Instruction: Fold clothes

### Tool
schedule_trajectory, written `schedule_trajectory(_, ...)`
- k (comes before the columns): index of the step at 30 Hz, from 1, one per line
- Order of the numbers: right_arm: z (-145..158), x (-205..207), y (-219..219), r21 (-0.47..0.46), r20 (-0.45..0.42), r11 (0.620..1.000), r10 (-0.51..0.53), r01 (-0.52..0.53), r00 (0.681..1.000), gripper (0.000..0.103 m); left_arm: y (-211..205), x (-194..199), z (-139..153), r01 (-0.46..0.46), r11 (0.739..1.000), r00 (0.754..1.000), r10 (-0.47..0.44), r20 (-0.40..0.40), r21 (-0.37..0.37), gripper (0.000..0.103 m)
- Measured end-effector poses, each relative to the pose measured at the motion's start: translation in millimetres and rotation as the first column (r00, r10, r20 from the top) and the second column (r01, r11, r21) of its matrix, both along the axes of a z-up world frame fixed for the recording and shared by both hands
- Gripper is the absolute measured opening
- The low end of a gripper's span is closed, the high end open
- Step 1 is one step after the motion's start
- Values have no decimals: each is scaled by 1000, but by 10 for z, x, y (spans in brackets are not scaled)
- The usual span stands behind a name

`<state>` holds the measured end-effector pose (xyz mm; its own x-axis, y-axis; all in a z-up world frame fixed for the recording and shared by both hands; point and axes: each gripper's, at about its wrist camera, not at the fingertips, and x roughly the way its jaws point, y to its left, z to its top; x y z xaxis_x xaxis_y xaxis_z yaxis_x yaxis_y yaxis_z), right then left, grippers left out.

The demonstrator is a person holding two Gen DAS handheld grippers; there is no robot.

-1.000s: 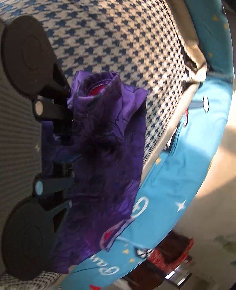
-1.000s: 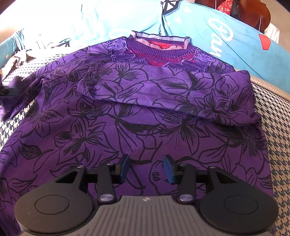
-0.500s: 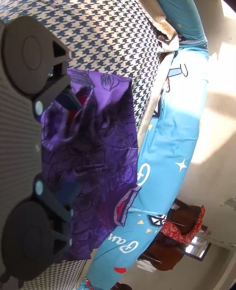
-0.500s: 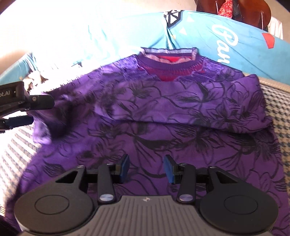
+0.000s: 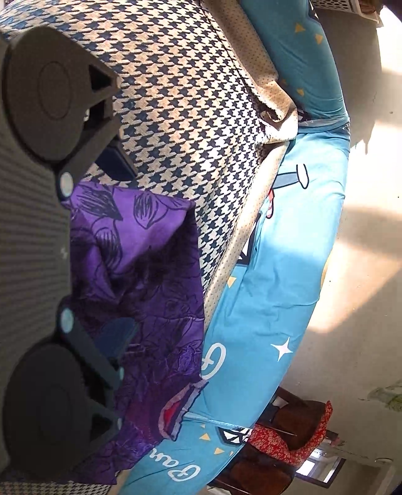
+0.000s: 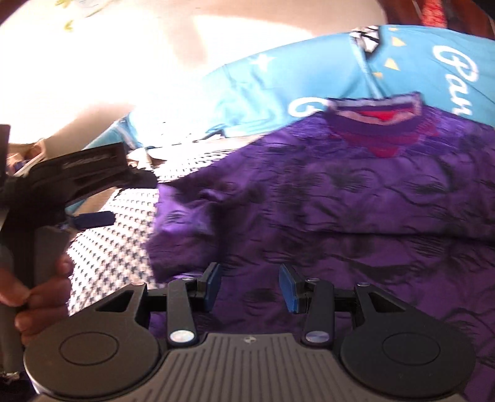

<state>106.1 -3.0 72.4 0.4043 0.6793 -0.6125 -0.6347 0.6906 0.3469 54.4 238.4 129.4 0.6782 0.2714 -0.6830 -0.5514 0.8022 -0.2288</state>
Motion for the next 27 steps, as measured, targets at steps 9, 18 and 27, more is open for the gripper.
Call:
schedule_trajectory(9, -45, -339, 479, -171, 220, 965, 233, -198, 947, 52, 146, 32, 39, -23, 1000, 1000, 23, -1, 12, 100)
schedule_trajectory(18, -198, -476, 798, -280, 322, 929, 329, -243, 888, 53, 330, 42, -11, -92, 993, 995, 90, -30, -71, 100)
schedule_trajectory(27, -294, -516, 1069, -330, 410, 913, 369, -241, 834, 53, 379, 27, 23, -118, 988, 993, 117, -14, -96, 100)
